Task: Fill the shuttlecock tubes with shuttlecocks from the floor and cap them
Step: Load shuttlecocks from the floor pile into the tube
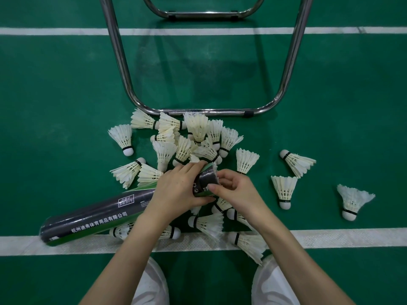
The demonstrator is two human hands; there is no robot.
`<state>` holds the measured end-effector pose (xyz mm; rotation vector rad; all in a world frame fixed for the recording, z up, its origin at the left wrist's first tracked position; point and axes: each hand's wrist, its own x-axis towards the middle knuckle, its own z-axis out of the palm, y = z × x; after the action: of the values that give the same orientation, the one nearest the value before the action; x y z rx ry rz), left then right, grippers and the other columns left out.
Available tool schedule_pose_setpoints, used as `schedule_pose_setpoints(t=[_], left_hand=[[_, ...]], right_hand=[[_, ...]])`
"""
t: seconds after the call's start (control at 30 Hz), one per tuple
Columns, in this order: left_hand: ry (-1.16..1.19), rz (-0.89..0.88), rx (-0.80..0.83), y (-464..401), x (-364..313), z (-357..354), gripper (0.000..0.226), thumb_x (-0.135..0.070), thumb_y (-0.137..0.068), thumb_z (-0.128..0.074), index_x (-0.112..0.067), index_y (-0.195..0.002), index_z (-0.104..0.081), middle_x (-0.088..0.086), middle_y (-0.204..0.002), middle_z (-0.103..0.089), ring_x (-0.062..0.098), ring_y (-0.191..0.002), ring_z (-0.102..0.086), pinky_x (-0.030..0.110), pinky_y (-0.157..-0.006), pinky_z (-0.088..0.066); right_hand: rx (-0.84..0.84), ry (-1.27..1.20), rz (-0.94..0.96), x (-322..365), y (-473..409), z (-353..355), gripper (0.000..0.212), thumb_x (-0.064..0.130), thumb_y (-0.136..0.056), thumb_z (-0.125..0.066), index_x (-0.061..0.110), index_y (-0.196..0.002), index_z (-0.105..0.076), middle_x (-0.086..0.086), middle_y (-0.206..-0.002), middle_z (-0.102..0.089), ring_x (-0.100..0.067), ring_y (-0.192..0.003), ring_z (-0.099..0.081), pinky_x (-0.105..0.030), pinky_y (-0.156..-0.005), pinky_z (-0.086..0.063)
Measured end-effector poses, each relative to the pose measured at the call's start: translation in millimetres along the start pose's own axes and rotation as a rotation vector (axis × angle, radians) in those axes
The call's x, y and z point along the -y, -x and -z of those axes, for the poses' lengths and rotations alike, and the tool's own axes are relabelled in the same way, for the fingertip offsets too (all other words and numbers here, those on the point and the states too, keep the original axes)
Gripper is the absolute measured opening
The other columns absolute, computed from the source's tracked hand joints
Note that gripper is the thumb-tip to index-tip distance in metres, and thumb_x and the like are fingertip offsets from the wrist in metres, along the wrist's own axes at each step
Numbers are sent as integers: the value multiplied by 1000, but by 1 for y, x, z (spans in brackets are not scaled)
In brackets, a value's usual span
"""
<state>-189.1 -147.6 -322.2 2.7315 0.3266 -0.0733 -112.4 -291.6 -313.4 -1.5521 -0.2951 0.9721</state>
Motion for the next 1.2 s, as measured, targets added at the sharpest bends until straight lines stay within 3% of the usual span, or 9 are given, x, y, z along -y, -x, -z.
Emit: schedule_pose_setpoints(t=[0.13,0.27,0.43,0.57,0.67,0.8,0.9,1.0,1.2], left_hand=[[8,-6,-4,0,-1,1,81,-55,-63,-72,-19,-131,-48,-4,-118,-61,19,-101,-58,28,-71,-42],[9,-14,5,1,0,0,79,-51,-63,-71,-20,-132,-47,-4,-115,-61,20,-98,-57,28,-66,-39],[7,-27,14,1,-5,0,80,-49,-64,-73,-19,-133,-46,-2,-117,-61,20,-99,-57,27,-67,-35],[21,-4,1,-1,-6,1,81,-58,-67,-68,-24,-136,-43,-7,-121,-59,16,-105,-54,25,-70,-35],[15,11,18,-3,-5,2,85,-64,-67,-64,-26,-139,-38,-9,-126,-55,14,-108,-53,25,-74,-36],[1,25,16,-6,-4,5,89,-68,-66,-62,-28,-140,-34,-10,-127,-54,13,-111,-52,26,-78,-38],[-3,35,17,-7,-4,8,89,-70,-67,-61,-30,-141,-31,-12,-130,-51,12,-114,-49,26,-79,-38],[-11,35,28,-7,-5,8,90,-71,-68,-59,-31,-142,-28,-12,-132,-49,11,-115,-47,26,-80,-38],[-2,26,39,-4,-6,4,91,-69,-67,-60,-31,-143,-28,-10,-131,-51,14,-113,-49,27,-79,-39]], right_hand=[[53,20,5,1,-3,-6,23,-4,-83,-61,11,-100,-64,-1,-89,-69,-2,-79,-65,-14,-72,-50],[51,96,14,-3,-5,-12,22,0,-81,-64,19,-92,-65,-4,-91,-69,-12,-86,-64,-27,-83,-51],[74,144,31,0,-6,-10,22,1,-80,-65,23,-84,-63,4,-83,-67,-1,-77,-62,-17,-75,-49],[90,110,38,3,-8,-5,18,0,-82,-64,16,-90,-63,5,-82,-66,5,-72,-61,-11,-68,-46],[72,114,40,4,-10,2,17,5,-83,-65,19,-92,-64,5,-86,-68,-1,-80,-64,-14,-73,-49],[-21,169,39,13,-10,22,11,15,-84,-65,24,-90,-64,7,-88,-70,5,-78,-64,-7,-70,-46],[-112,296,55,16,-12,41,8,23,-88,-61,24,-94,-65,9,-97,-68,1,-91,-62,-14,-79,-44],[-222,504,13,15,-18,57,22,29,-88,-59,25,-110,-62,12,-108,-58,-8,-106,-51,-24,-86,-38],[-295,670,28,5,-30,66,46,22,-88,-60,21,-132,-46,2,-145,-38,-15,-136,-26,-29,-108,-21]])
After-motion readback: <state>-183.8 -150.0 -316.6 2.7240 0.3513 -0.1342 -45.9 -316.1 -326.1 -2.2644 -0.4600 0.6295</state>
